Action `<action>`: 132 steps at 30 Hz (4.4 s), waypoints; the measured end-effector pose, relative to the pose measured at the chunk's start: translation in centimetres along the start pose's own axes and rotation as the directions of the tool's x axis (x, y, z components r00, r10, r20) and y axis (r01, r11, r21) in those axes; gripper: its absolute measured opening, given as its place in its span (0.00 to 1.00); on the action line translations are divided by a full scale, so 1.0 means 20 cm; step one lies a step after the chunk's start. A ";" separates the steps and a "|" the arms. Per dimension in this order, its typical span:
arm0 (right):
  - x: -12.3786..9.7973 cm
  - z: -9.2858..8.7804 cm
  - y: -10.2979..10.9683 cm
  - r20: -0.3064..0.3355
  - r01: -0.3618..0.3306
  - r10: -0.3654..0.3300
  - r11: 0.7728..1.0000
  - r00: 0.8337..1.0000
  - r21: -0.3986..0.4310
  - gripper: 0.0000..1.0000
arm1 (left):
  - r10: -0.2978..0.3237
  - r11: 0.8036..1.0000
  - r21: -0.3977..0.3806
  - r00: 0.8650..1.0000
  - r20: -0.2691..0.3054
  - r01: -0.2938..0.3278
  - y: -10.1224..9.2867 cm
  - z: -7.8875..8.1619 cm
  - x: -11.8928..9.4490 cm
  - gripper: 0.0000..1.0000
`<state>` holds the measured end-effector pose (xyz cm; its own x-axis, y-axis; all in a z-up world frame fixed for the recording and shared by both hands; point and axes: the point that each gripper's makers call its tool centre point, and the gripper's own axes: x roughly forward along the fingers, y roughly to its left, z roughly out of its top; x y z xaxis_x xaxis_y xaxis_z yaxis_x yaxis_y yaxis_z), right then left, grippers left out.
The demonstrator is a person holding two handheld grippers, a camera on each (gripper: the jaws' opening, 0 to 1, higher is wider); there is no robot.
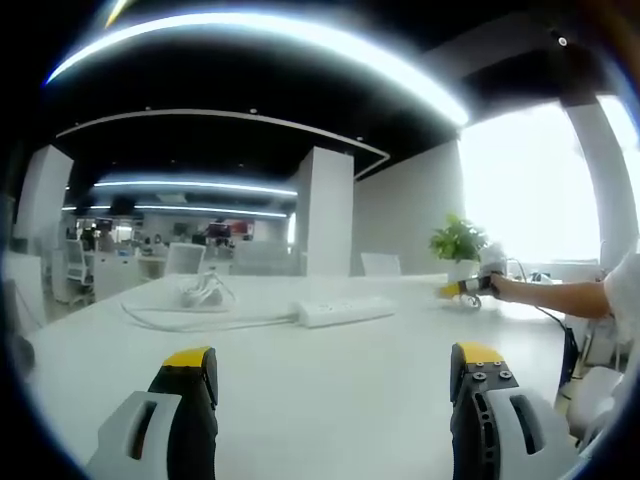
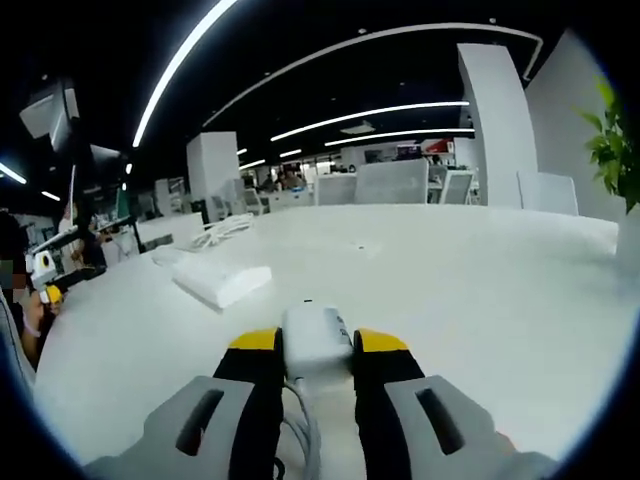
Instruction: Straighten the power strip on the desk, plug the charger into it
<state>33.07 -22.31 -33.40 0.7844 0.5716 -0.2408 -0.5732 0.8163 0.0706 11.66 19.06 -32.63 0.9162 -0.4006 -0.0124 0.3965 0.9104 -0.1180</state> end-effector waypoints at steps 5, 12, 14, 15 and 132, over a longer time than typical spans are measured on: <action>0.00 0.03 0.01 0.010 -0.002 0.002 1.000 1.000 -0.003 0.24 | 0.008 1.000 0.001 1.000 -0.003 -0.008 0.01 0.00 -0.01 0.99; 0.00 0.05 0.03 0.023 0.000 0.000 1.000 1.000 -0.005 0.24 | 0.014 1.000 0.000 1.000 -0.010 -0.014 0.02 0.01 -0.01 0.99; 0.00 0.06 0.03 0.029 -0.003 0.003 1.000 1.000 -0.004 0.24 | 0.013 1.000 0.000 1.000 -0.013 -0.013 0.02 0.01 -0.01 0.99; 0.00 0.07 0.03 0.032 -0.004 0.005 1.000 0.999 -0.005 0.24 | 0.013 1.000 0.001 1.000 -0.013 -0.013 0.02 0.01 -0.01 0.99; 0.37 0.35 0.62 -0.107 -0.180 0.155 0.941 0.982 -0.288 0.24 | -0.013 0.999 -0.030 1.000 -0.008 0.013 0.01 0.01 -0.03 0.99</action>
<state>33.36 -7.30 -27.60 0.6563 0.6787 -0.3296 -0.7483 0.6415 -0.1690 11.13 19.44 -32.34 0.9106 -0.4130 -0.0186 0.4060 0.9018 -0.1483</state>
